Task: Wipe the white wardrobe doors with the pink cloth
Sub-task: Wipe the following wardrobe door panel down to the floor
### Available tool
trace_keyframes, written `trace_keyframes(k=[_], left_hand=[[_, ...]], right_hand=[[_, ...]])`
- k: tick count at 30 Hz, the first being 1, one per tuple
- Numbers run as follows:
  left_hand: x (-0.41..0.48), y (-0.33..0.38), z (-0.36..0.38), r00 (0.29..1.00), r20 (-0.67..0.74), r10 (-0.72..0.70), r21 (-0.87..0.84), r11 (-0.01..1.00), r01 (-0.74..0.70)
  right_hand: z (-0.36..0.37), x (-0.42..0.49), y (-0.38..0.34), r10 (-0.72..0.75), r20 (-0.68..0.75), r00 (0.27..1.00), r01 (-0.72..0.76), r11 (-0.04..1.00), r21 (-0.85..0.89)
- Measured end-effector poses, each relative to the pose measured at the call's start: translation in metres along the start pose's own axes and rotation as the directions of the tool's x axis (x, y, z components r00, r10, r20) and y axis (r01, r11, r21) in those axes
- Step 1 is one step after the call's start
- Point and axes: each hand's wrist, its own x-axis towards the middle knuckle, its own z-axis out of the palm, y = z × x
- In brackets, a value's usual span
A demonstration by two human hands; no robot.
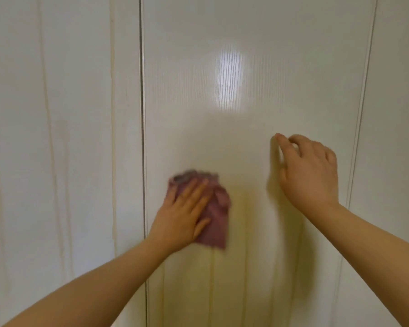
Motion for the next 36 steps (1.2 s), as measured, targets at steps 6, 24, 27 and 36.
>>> trace_keyframes(k=[6, 24, 27, 36], left_hand=[[-0.023, 0.048, 0.012, 0.998, -0.017, -0.059, -0.096, 0.994, 0.057], [0.046, 0.013, 0.002, 0.990, -0.100, 0.096, 0.011, 0.995, -0.095], [0.053, 0.036, 0.004, 0.984, -0.132, -0.124, -0.069, 0.991, 0.115], [0.052, 0.035, 0.001, 0.993, -0.075, 0.090, -0.008, 0.996, -0.091]], right_hand=[[-0.011, -0.016, 0.006, 0.071, 0.277, 0.958, -0.059, 0.997, -0.052], [-0.007, -0.045, 0.054, 0.049, 0.172, 0.984, -0.058, 0.997, 0.047], [-0.001, -0.060, 0.057, 0.086, 0.219, 0.972, -0.099, 0.994, 0.050], [-0.006, -0.076, 0.068, 0.086, 0.397, 0.914, -0.120, 0.991, 0.063]])
